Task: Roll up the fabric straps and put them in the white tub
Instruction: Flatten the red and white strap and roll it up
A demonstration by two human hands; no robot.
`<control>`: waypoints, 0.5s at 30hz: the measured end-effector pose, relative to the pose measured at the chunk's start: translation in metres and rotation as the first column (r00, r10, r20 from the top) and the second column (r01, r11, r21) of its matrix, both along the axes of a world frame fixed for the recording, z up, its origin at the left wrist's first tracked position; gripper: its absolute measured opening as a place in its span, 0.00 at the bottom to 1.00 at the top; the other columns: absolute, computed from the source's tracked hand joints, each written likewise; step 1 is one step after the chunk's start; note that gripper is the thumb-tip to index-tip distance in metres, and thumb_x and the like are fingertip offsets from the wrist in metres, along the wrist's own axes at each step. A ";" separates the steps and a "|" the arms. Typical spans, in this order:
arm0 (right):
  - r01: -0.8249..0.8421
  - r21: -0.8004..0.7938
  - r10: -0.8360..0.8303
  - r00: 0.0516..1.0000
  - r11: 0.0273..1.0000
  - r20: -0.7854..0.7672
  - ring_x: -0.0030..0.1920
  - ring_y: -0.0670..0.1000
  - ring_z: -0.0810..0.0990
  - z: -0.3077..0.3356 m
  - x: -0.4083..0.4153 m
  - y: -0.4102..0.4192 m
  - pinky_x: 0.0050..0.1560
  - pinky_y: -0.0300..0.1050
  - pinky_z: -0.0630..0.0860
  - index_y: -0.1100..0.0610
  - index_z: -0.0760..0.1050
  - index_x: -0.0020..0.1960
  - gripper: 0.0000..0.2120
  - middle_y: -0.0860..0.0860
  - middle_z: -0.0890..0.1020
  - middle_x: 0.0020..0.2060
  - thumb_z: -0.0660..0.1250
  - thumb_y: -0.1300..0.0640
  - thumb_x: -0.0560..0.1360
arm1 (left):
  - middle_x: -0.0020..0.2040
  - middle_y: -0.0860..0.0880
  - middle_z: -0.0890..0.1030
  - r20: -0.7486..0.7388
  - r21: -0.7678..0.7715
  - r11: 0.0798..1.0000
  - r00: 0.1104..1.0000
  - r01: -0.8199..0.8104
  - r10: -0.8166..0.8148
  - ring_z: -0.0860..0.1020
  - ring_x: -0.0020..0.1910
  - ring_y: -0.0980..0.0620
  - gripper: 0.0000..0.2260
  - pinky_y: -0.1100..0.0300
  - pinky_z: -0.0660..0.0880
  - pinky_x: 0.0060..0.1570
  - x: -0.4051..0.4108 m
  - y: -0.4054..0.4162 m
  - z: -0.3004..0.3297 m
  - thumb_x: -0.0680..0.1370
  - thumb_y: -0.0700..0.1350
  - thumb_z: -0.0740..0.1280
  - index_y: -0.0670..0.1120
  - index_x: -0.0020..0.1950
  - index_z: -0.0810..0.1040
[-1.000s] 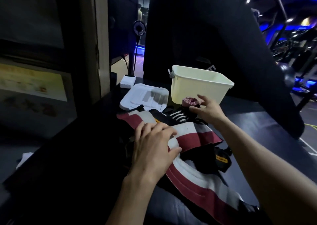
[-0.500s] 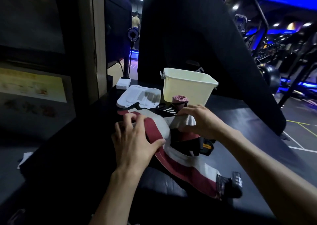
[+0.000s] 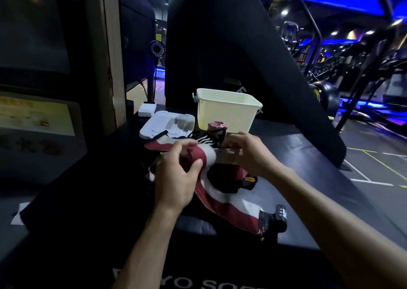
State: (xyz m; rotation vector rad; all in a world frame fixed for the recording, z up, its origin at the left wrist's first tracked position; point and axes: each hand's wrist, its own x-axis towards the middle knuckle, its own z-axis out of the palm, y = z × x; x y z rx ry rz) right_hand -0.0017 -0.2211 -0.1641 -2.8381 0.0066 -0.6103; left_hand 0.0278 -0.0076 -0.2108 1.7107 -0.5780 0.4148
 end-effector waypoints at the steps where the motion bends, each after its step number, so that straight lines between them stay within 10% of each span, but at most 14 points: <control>1: 0.007 -0.033 -0.009 0.998 0.999 -0.062 0.50 0.53 0.79 -0.004 0.001 0.000 0.47 0.39 0.73 0.52 0.82 0.59 0.14 0.51 0.79 0.51 0.76 0.54 0.74 | 0.48 0.57 0.84 -0.033 -0.134 0.989 0.997 0.060 -0.065 0.82 0.48 0.57 0.17 0.61 0.79 0.53 0.000 -0.001 0.004 0.73 0.35 0.76 0.51 0.58 0.81; 6: 0.104 0.079 -0.101 0.994 0.991 -0.038 0.62 0.54 0.77 -0.014 -0.005 0.002 0.64 0.56 0.74 0.51 0.79 0.67 0.15 0.52 0.78 0.63 0.67 0.55 0.81 | 0.44 0.54 0.82 -0.048 -0.494 0.836 0.952 0.240 -0.302 0.81 0.47 0.53 0.14 0.53 0.80 0.55 -0.002 -0.002 0.018 0.75 0.32 0.74 0.47 0.56 0.81; 10: -0.112 0.634 0.136 0.991 0.765 0.011 0.59 0.49 0.83 0.018 -0.031 0.028 0.62 0.41 0.77 0.57 0.83 0.57 0.25 0.50 0.86 0.54 0.57 0.39 0.83 | 0.46 0.52 0.84 0.125 -0.275 0.918 0.957 0.287 -0.262 0.82 0.46 0.50 0.13 0.52 0.80 0.52 -0.002 -0.009 0.024 0.74 0.35 0.77 0.49 0.52 0.81; 15: -0.168 0.799 0.159 0.983 0.577 0.093 0.46 0.47 0.82 0.031 -0.043 0.030 0.56 0.52 0.81 0.62 0.77 0.49 0.12 0.50 0.83 0.42 0.68 0.51 0.80 | 0.49 0.53 0.82 0.150 -0.186 0.879 0.896 0.440 -0.417 0.82 0.51 0.51 0.15 0.56 0.79 0.56 -0.006 -0.015 0.029 0.74 0.37 0.78 0.49 0.53 0.77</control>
